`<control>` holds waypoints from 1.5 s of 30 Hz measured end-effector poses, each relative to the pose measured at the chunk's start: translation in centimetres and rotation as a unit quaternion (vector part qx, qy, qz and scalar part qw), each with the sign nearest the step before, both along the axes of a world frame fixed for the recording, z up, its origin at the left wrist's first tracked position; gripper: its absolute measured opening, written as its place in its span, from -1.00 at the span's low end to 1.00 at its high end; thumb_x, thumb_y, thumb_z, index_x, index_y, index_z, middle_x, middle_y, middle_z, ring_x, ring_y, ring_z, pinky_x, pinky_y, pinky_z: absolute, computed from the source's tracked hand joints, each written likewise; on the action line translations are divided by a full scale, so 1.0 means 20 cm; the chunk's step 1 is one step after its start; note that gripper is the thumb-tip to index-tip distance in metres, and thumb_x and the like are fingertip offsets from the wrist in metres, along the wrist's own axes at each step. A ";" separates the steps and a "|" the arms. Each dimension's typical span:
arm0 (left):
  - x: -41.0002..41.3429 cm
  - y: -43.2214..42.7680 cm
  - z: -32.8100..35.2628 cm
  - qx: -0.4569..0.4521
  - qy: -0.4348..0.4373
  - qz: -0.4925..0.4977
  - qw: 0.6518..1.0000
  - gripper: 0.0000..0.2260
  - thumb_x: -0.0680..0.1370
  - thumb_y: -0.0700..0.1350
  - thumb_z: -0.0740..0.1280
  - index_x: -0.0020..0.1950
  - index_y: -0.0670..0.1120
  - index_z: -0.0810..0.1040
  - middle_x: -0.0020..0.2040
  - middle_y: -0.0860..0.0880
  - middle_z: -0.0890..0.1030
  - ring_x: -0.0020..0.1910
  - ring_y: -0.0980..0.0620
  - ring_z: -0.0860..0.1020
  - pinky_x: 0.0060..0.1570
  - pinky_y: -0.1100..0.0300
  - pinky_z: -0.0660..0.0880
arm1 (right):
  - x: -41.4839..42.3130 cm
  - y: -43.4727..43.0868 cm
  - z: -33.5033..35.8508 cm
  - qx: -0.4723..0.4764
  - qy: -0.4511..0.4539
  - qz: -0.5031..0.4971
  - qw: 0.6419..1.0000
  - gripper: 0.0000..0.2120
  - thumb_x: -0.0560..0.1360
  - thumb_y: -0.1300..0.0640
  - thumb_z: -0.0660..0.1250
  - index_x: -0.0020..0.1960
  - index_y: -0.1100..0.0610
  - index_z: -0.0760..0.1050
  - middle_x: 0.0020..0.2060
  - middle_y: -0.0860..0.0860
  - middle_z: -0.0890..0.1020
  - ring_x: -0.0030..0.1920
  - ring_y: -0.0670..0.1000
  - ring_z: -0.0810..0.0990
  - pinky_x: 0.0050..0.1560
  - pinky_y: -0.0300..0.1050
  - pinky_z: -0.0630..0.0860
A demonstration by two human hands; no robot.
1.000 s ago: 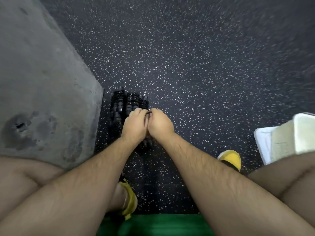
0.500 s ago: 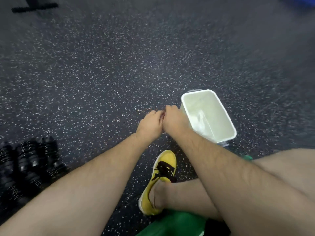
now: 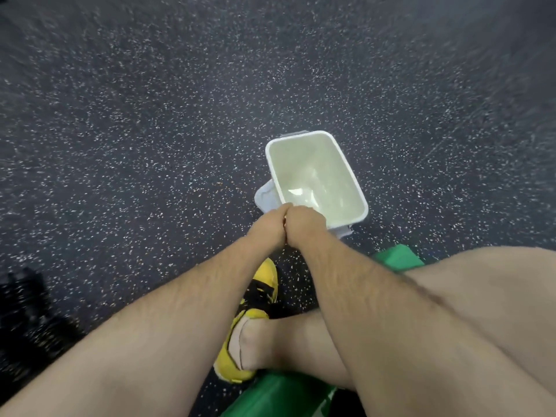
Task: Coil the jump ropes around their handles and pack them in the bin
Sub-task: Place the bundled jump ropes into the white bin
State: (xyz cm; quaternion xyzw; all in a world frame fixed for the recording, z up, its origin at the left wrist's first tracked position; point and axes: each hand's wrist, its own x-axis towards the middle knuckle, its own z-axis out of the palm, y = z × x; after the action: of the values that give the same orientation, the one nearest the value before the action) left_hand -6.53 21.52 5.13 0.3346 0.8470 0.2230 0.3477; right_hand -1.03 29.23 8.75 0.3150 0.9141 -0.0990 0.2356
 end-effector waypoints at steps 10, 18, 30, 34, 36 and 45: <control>-0.26 -0.71 0.23 0.094 0.048 0.200 0.974 -0.73 0.71 -0.04 0.09 0.36 0.10 0.44 -0.03 0.03 0.64 -0.13 -0.02 0.57 -0.16 0.14 0.39 | -0.33 -0.60 0.14 -0.011 0.163 0.120 0.979 -0.72 0.55 0.29 0.20 0.21 0.15 0.53 0.05 0.07 0.63 0.15 0.13 0.51 0.02 -0.04 0.46; -0.18 -1.69 0.13 0.009 0.089 0.333 0.939 -0.77 0.68 -0.12 0.14 0.26 0.04 0.51 -0.03 -0.04 0.69 -0.16 -0.01 0.59 -0.19 0.15 0.40 | -0.37 -1.49 0.10 -0.166 0.094 0.262 0.946 -0.73 0.51 0.27 0.24 0.18 0.13 0.55 0.01 0.07 0.64 0.05 0.14 0.60 -0.04 -0.04 0.51; 0.14 -2.18 0.02 0.005 0.038 0.451 0.892 -0.85 0.57 -0.07 0.33 0.12 -0.03 0.62 -0.17 0.02 0.65 -0.17 -0.04 0.61 -0.16 0.06 0.55 | -0.28 -1.96 0.04 -0.176 0.046 0.350 0.919 -0.83 0.49 0.12 0.30 0.07 0.09 0.53 -0.01 0.02 0.61 -0.03 0.09 0.58 -0.11 -0.10 0.47; 0.09 -2.25 0.04 0.016 0.083 0.479 0.874 -0.80 0.58 -0.03 0.25 0.17 0.00 0.55 -0.12 -0.01 0.63 -0.11 -0.07 0.59 -0.09 -0.03 0.57 | -0.32 -2.07 0.03 -0.140 0.134 0.363 0.911 -0.80 0.52 0.11 0.26 0.14 0.09 0.46 0.02 0.03 0.54 0.03 0.11 0.52 -0.18 -0.06 0.36; 0.04 -2.30 0.03 -0.033 0.120 0.510 0.851 -0.76 0.57 -0.06 0.25 0.21 -0.01 0.54 0.07 -0.08 0.55 0.08 -0.12 0.53 0.05 -0.08 0.53 | -0.35 -2.13 -0.01 -0.118 0.171 0.402 0.892 -0.77 0.57 0.12 0.21 0.22 0.07 0.43 0.11 0.03 0.53 0.12 0.13 0.48 -0.15 -0.04 0.36; -0.09 -2.44 -0.13 -0.081 0.064 0.564 0.819 -0.49 0.59 -0.19 0.33 0.53 -0.08 0.30 0.41 -0.32 0.32 0.33 -0.36 0.37 0.28 -0.19 0.39 | -0.50 -2.33 -0.16 -0.086 0.151 0.510 0.842 -0.65 0.58 0.14 0.19 0.36 0.07 0.39 0.19 0.02 0.55 0.22 0.13 0.39 0.07 -0.05 0.38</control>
State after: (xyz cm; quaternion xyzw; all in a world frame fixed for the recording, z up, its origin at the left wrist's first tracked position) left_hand -8.39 -27.29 2.60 -0.2173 0.9230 0.2885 0.1323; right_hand -10.97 -17.36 5.48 -0.2363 0.9576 -0.0892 0.1384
